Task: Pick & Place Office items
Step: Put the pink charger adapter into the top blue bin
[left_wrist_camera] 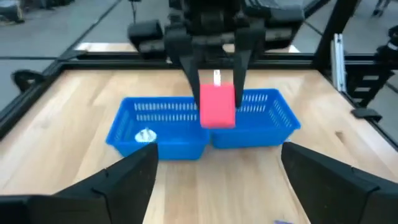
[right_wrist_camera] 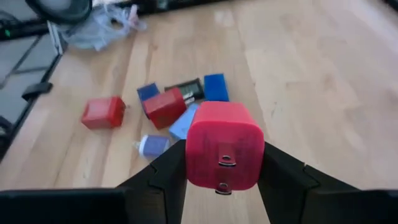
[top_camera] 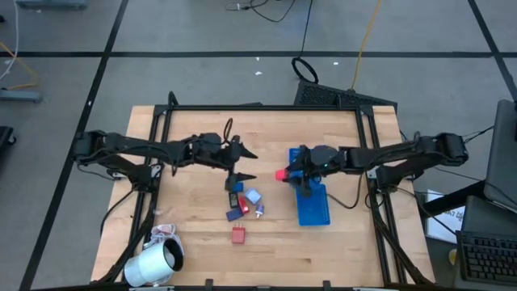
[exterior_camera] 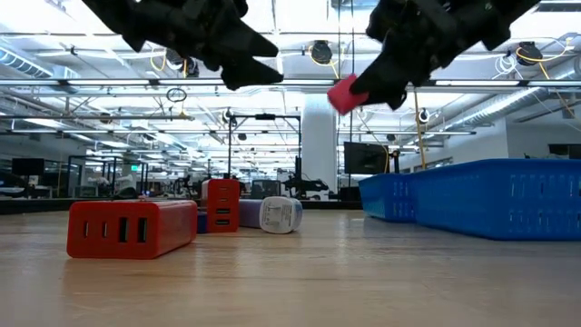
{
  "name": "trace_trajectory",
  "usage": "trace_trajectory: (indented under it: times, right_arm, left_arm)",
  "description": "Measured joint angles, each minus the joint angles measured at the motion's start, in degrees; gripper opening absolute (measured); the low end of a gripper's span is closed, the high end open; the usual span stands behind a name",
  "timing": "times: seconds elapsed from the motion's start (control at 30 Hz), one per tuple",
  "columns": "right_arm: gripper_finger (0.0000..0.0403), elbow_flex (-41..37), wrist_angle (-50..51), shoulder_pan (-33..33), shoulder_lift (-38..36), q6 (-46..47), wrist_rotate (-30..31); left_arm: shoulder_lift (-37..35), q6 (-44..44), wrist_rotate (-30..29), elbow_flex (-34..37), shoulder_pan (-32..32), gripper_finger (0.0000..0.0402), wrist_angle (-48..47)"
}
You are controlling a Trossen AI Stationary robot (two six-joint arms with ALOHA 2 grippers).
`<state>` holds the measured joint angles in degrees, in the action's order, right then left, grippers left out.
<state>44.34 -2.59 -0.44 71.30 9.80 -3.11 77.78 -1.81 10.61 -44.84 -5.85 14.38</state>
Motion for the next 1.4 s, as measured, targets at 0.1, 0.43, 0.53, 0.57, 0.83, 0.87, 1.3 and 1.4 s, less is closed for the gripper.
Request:
trace_trajectory:
  times: [0.1,0.43,0.53,0.57,0.83,0.87,1.3,1.4]
  right_arm:
    - [0.0149,0.77,6.22,-1.28,-3.58,1.01,-0.01]
    - [0.0149,19.52,44.03,-6.40,0.05,3.00,8.30]
    - [0.0149,21.66,50.47,-9.55,3.95,6.11,9.02]
    - [0.0149,21.62,52.09,-10.34,5.04,6.55,9.05]
    - [0.0149,21.59,52.31,-13.12,10.87,5.34,8.98]
    - [0.0149,21.59,52.08,-13.21,11.32,5.27,9.02]
    - [0.0149,17.24,49.09,-14.50,12.36,7.33,8.78]
    - [0.0149,15.03,45.12,-14.66,12.43,7.33,6.03]
  left_arm:
    - [-0.02,0.42,-1.72,-0.14,-0.04,0.0350,0.54]
    - [0.68,-0.04,-3.28,-0.04,-0.04,0.0336,1.33]
    - [0.68,-0.44,-3.25,-0.04,-0.02,0.0336,1.91]
    - [0.68,-0.50,-3.26,-0.04,-0.02,0.0337,2.10]
    - [0.68,-0.41,-3.26,-0.04,-0.02,0.0342,1.92]
    - [0.68,-0.33,-3.23,-0.04,-0.02,0.0340,1.81]
    - [0.68,1.77,-3.15,-0.07,-0.02,0.0315,-1.89]
    - [0.68,1.86,-3.17,-0.07,-0.02,0.0312,-1.82]
